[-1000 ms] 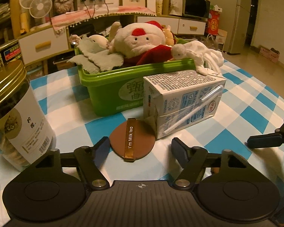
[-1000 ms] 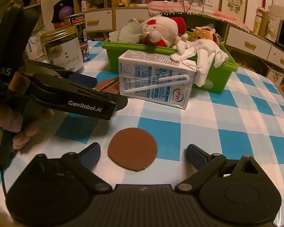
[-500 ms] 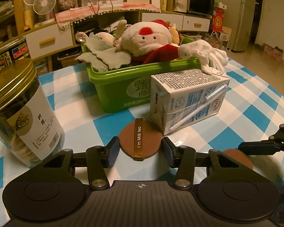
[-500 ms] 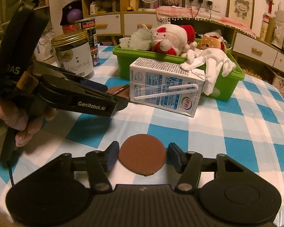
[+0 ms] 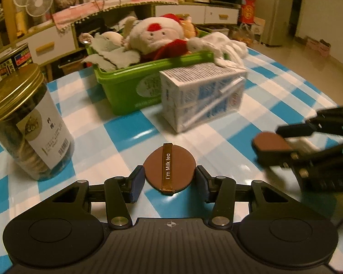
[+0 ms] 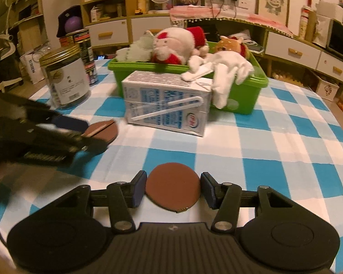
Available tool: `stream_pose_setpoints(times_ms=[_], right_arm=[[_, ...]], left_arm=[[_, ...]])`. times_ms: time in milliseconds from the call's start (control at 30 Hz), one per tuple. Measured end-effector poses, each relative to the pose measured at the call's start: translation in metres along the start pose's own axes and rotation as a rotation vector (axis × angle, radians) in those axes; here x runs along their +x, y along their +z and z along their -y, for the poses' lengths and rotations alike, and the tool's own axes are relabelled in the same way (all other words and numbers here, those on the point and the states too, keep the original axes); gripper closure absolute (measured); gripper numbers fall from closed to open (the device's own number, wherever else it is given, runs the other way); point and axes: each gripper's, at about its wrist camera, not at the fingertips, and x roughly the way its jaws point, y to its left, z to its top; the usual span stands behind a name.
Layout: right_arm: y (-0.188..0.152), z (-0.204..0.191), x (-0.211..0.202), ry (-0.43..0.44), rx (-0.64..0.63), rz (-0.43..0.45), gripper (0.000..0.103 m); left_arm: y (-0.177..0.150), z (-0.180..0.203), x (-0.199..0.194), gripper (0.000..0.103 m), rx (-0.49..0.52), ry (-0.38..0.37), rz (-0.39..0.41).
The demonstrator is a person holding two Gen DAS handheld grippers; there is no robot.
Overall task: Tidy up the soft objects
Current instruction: 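Lift and carry both brown coasters toward the green tub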
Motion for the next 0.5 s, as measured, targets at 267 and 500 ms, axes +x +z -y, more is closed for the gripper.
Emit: stream_pose_setpoints(times_ms=[267,500], right_arm=[[0.0014,0.0025,0.0001,-0.008,0.010,-0.005,0.086],[0.0016,0.0035,0.0001,-0.009,0.014,-0.009,0.086]], left_arm=[[-0.0036,0.0097,-0.0012,0.041,0.018,0.018,0.006],[-0.0002,0.0081,0.0008,0.051,-0.013,-0.004,-0.003]])
